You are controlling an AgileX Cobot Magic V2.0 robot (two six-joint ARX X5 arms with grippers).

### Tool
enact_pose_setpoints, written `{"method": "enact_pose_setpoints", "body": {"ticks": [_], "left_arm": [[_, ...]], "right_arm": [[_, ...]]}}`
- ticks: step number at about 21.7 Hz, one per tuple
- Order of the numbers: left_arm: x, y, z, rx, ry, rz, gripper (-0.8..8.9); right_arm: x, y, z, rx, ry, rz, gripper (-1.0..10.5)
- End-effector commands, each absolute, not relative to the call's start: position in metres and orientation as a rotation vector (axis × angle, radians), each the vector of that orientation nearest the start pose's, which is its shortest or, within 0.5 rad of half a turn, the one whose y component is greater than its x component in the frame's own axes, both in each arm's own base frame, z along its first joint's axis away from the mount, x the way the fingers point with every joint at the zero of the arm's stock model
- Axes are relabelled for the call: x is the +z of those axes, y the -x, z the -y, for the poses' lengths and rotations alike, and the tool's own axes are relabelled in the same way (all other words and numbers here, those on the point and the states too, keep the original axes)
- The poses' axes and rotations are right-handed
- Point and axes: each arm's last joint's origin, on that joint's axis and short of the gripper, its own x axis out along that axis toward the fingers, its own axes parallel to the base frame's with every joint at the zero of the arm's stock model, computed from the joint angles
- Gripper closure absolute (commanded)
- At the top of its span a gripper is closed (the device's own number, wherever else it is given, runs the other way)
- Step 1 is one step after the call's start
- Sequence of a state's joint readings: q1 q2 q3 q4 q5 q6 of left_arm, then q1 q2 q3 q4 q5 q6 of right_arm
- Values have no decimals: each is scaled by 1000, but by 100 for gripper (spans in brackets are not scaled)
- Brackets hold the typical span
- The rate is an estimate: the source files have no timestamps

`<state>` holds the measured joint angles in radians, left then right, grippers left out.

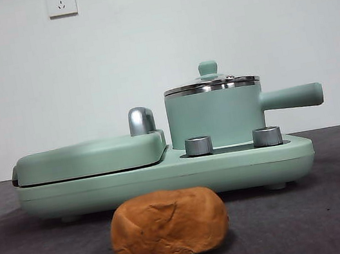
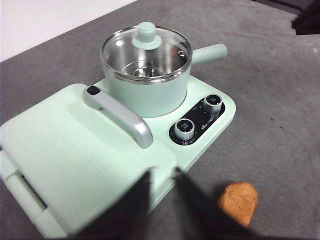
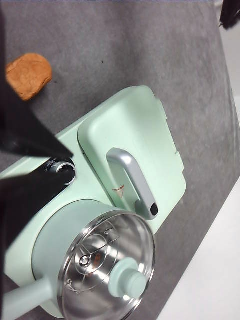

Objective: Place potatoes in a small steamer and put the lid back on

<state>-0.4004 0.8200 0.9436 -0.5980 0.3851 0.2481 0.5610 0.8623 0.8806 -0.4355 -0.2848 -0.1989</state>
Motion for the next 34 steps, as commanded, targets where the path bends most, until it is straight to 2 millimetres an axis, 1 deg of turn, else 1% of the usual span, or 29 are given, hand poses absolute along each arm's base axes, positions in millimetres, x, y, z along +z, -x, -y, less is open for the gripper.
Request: {"method": "enact_pose_setpoints", "body": {"ticks": [1,3,10,14,17,22,28,31,34], "left_arm": [[349,-144,75,-847,-268,-344,479],[350,-144,75,-849,-265,-342,476],[354,-146,79,-850,-205,-309,479],[354,-154,88,-867,-183,-293,480],[349,-166,98,-887,-177,-307,480],[335,-197,126,-922,-182,-285,485],[316,-233,162,-917,-185,-200,485],[308,-247,178,-917,-189,-192,485],[305,-263,195,-931,-193,-207,485]], "right_arm": [[335,-147,-105,893,270,-311,701],[335,-147,-105,893,271,-321,669],[332,-146,-104,868,192,-393,670],[332,-146,-103,828,135,-420,670],[332,-147,-102,782,109,-433,670],[332,-149,-101,701,111,-434,670],[332,-148,-100,683,115,-431,670],[333,-145,-97,670,124,-423,670],[336,-141,-94,665,133,-408,670]]}}
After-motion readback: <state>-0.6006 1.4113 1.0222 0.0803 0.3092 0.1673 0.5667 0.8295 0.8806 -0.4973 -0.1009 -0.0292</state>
